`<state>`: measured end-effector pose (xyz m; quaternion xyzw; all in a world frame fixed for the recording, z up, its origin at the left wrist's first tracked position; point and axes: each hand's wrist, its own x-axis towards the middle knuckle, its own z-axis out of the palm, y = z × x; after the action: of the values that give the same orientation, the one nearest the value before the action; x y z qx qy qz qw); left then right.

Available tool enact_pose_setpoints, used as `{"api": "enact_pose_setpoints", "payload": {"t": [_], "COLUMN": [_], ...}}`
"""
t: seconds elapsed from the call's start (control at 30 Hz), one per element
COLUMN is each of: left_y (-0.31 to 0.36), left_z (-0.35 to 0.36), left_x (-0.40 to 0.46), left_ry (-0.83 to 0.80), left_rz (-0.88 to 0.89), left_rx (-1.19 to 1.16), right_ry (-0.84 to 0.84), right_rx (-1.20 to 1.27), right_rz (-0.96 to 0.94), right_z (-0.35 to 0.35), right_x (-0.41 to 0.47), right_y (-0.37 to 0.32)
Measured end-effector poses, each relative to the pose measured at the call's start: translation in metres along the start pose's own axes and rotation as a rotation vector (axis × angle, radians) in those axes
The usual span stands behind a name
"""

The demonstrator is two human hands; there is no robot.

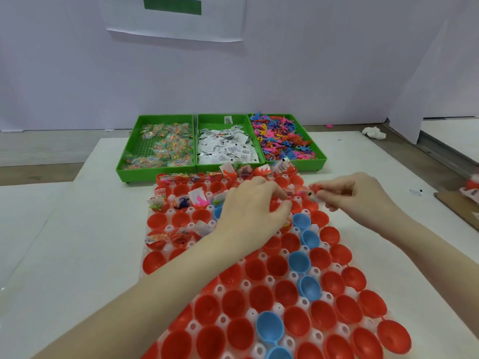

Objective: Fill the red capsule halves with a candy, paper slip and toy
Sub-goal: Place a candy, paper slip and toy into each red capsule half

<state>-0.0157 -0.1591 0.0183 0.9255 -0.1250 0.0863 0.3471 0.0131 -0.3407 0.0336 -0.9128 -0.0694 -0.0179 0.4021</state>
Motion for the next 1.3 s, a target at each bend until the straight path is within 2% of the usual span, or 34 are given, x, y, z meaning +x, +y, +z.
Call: {"api": "enact_pose_setpoints", "payload": {"t": [0.13, 0.23, 0.4, 0.67, 0.87, 1.07, 1.17, 1.3], "left_y": [-0.008, -0.01, -0.012, -0.019, -0.02, -0.041, -0.063, -0.097], "left_z": [0.014, 0.022, 0.027, 0.031, 0.014, -0.034, -0.052, -0.073], "left_x": [0.0, -0.002, 0.002, 0.002, -0.001, 0.014, 0.024, 0.039], "left_ry": [-0.084, -0.068, -0.039, -0.011, 0.189, 0.406, 0.503, 0.598], "left_rz": [0.155, 0.293, 0.357, 0.414, 0.367, 0.22, 0.115, -0.015], "left_rx": [0.313, 0.454, 0.484, 0.488, 0.252, 0.019, -0.015, 0.057], "right_ry": [-0.133, -0.171, -0.168, -0.298, -0.409, -0.363, -0.31, -0.327], "right_rx": [-0.261, -0.289, -0.268, -0.407, -0.501, -0.357, -0.337, -0.29], "right_rz": [-0.041, -0.057, -0.074, -0.133, -0.158, -0.099, -0.101, -0.079], "right_z": [0.008, 0.011, 0.013, 0.014, 0.017, 0.019, 0.016, 0.01], "right_x": [0.003, 0.003, 0.006, 0.01, 0.018, 0.019, 0.02, 0.02], "right_y": [0.012, 0.009, 0.002, -0.008, -0.01, -0.003, -0.004, -0.008]}}
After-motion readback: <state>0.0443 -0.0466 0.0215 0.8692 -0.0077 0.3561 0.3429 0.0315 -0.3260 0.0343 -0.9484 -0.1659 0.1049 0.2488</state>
